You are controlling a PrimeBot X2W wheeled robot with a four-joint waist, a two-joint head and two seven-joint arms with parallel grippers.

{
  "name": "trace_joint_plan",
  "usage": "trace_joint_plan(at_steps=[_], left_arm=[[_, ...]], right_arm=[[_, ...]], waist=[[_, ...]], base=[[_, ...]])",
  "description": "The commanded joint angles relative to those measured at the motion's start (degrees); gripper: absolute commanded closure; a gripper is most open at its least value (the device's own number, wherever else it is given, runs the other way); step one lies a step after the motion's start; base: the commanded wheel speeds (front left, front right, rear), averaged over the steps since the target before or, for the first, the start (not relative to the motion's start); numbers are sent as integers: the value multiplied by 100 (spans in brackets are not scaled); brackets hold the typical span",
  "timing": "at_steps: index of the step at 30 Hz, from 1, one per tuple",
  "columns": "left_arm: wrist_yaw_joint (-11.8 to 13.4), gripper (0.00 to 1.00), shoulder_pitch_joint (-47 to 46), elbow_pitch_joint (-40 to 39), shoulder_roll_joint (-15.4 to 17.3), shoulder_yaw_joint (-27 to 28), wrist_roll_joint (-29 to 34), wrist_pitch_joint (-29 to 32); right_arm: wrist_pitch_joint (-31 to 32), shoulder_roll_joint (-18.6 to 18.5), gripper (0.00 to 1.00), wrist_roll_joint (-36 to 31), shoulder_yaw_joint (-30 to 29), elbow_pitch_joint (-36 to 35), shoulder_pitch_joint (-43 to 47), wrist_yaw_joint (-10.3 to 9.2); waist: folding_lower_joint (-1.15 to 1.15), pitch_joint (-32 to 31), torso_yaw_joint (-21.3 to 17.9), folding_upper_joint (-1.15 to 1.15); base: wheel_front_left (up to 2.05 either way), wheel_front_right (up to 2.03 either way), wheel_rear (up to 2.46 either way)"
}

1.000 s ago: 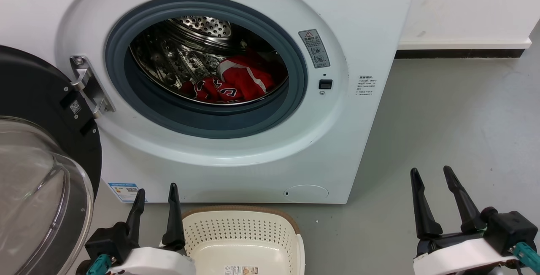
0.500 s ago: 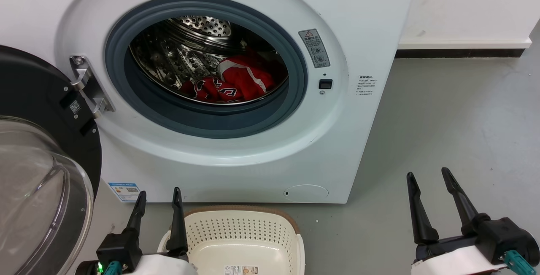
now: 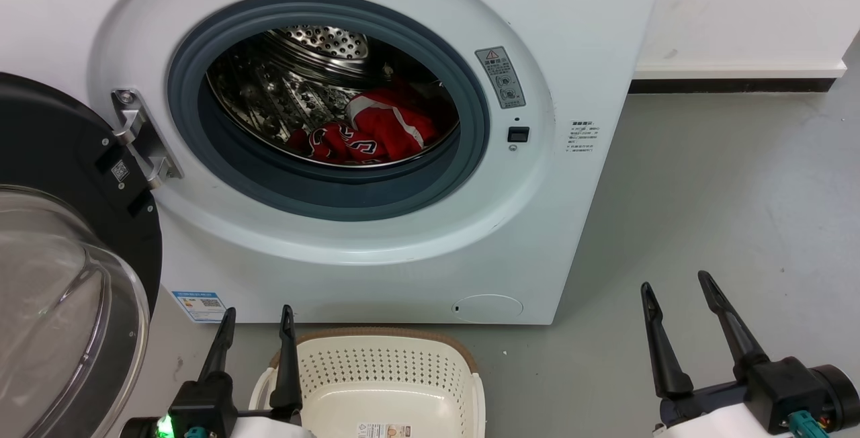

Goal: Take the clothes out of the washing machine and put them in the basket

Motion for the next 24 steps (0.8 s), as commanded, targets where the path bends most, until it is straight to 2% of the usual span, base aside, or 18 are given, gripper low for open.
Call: trace_joint_plan(at_steps=[1, 8, 24], left_arm=[[-12, 0, 85, -17, -5, -1, 116, -43], [-62, 0, 130, 35, -34, 45, 320, -119], [-140, 0, 141, 165, -55, 99, 194, -107]], right_arm=[[-52, 6, 0, -115, 6, -32, 62, -4], [-118, 7, 0, -336, 9, -36, 129, -4], [-110, 7, 0, -220, 25, 68, 127, -4]], waist=[[0, -1, 1, 0], [0, -1, 4, 0], [0, -16, 10, 0]], base=[[0, 0, 0], [0, 0, 0], [0, 0, 0]])
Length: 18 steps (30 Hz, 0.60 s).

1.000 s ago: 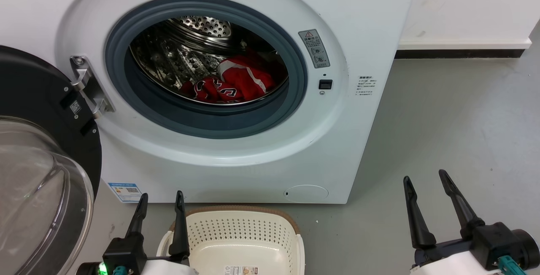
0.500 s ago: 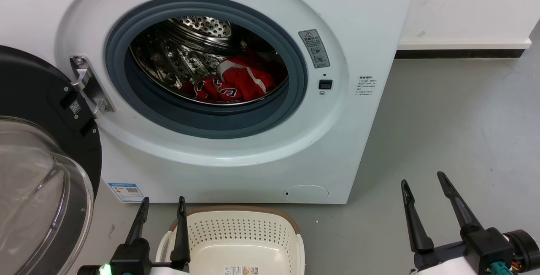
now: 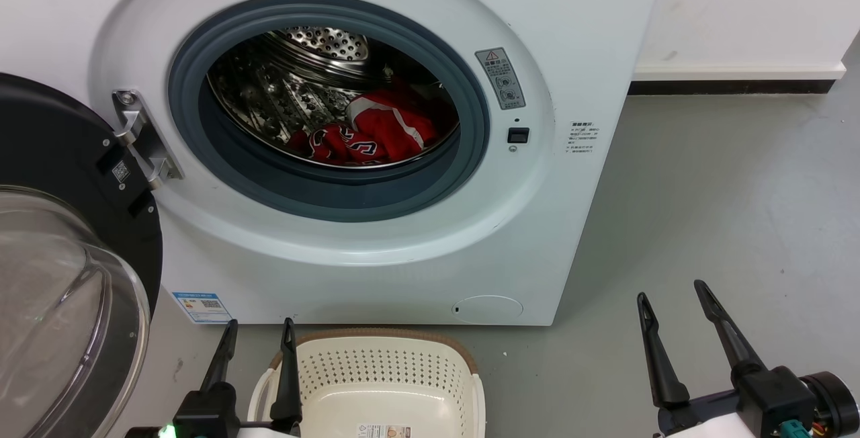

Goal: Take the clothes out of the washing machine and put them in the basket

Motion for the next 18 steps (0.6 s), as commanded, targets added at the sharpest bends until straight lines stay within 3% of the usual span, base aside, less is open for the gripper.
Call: trace_joint_plan(at_steps=[1, 12, 18], left_arm=[[-2, 0, 47, 13, -13, 3, -7, -17], [41, 0, -26, 94, -13, -21, -80, -17], [-91, 0, -391, 293, -13, 80, -57, -16]], right_arm=[[-20, 7, 0, 21, 9, 4, 37, -4], [-20, 7, 0, 16, 21, -29, 21, -4], [-19, 7, 0, 6, 67, -44, -113, -4]], waist=[[0, -1, 0, 0], [0, 27, -17, 0], [0, 134, -110, 0]], base=[[0, 0, 0], [0, 0, 0], [0, 0, 0]])
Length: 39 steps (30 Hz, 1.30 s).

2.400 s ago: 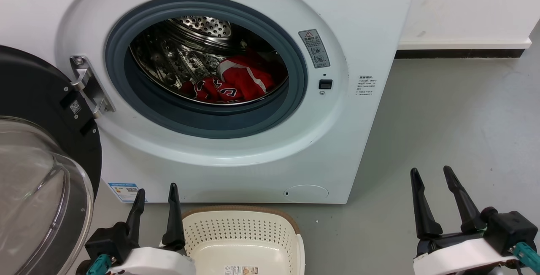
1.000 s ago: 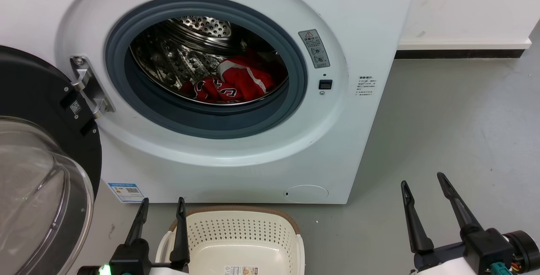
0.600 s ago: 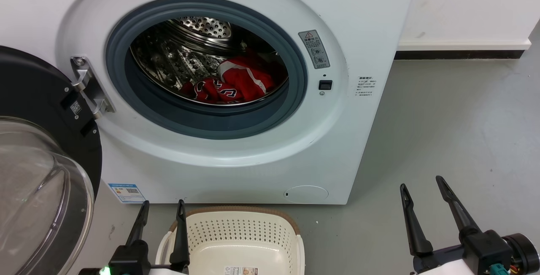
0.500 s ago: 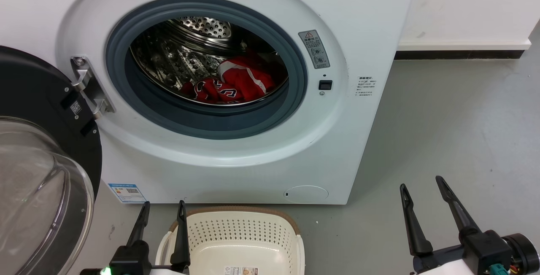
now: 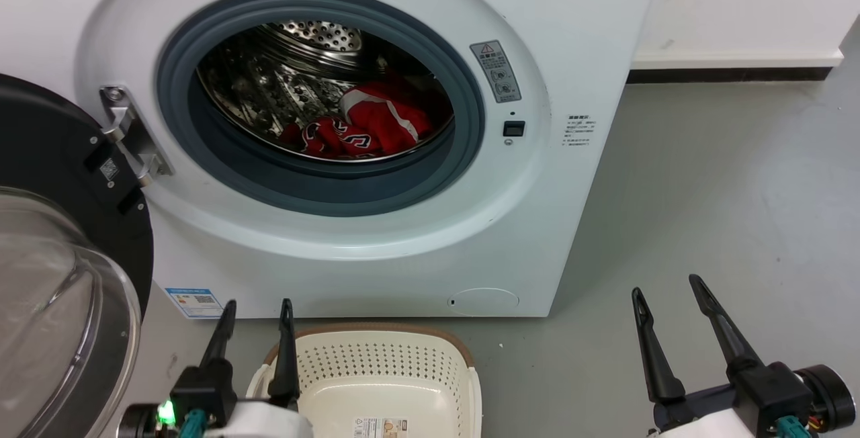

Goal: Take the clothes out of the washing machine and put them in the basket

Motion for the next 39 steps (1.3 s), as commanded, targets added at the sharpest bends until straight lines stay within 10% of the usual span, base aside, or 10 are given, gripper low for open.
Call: trace_joint_plan(at_steps=[1, 39], left_arm=[[-32, 0, -125, 33, -11, 23, 33, -16], [-749, 0, -7853, 5164, 1813, -358, 716, 738]], right_arm=[[-18, 7, 0, 0, 8, -20, -81, -4], [-16, 11, 0, 783, 10, -538, -1986, -4]], waist=[[0, 43, -49, 0], [0, 3568, -1647, 0]], base=[[0, 0, 0], [0, 0, 0]])
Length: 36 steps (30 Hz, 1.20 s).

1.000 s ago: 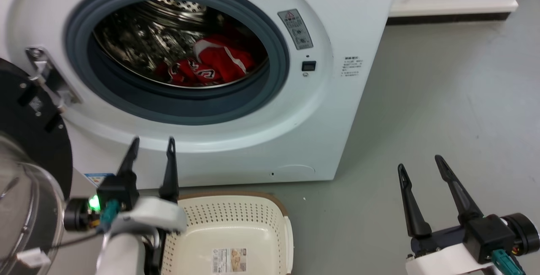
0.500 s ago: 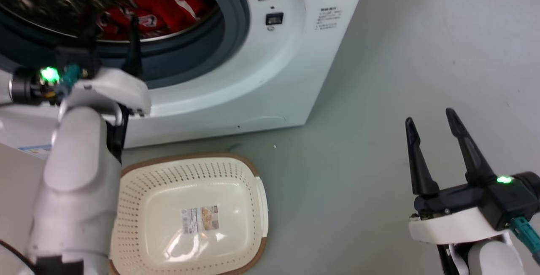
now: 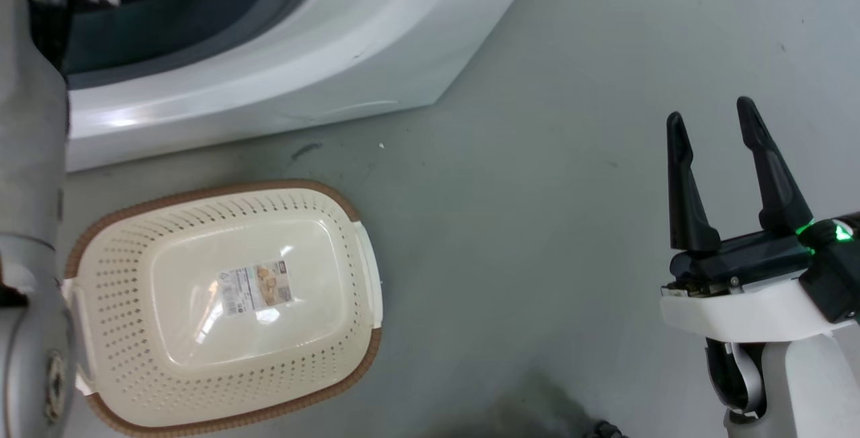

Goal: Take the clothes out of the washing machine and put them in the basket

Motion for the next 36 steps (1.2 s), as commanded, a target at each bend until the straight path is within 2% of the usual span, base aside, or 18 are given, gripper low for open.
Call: trace_joint_plan(at_steps=[1, 9, 11, 12, 13, 24, 29, 36], left_arm=[[-21, 0, -396, 139, 112, -136, 70, 149], [-50, 0, -1336, 627, 262, -552, 152, 981], [-52, 0, -1533, 804, 229, -659, 44, 1313], [-50, 0, -1749, 1000, 215, -747, -109, 1724], [-50, 0, -1749, 1000, 215, -747, -109, 1724], [-53, 0, -2586, 1304, 194, -1279, -688, 3202], [-53, 0, -2691, 1305, 186, -1474, -773, 3458], [-54, 0, -2434, 1341, 255, -1608, -875, 3450]], right_arm=[[-14, 16, 0, 78, 27, -56, -172, -4], [-14, 16, 0, 266, 73, -95, -303, -4], [-14, 16, 0, 315, 90, -105, -346, -4], [-14, 16, 0, 357, 99, -108, -375, -4], [-14, 16, 0, 357, 99, -108, -375, -4], [-14, 16, 0, 507, 88, -143, -507, -4], [-14, 16, 0, 538, 75, -164, -546, -4], [-14, 16, 0, 588, 86, -177, -578, -4]], waist=[[-1, 409, -223, 0], [-1, 816, -383, 0], [-1, 910, -415, 0], [-1, 990, -439, 0], [-1, 990, -439, 0], [-1, 1305, -513, 0], [-1, 1398, -517, 0], [-1, 1495, -542, 0]], base=[[0, 0, 0], [0, 0, 0], [0, 0, 0], [0, 0, 0], [0, 0, 0], [0, 0, 0], [0, 0, 0], [0, 0, 0]])
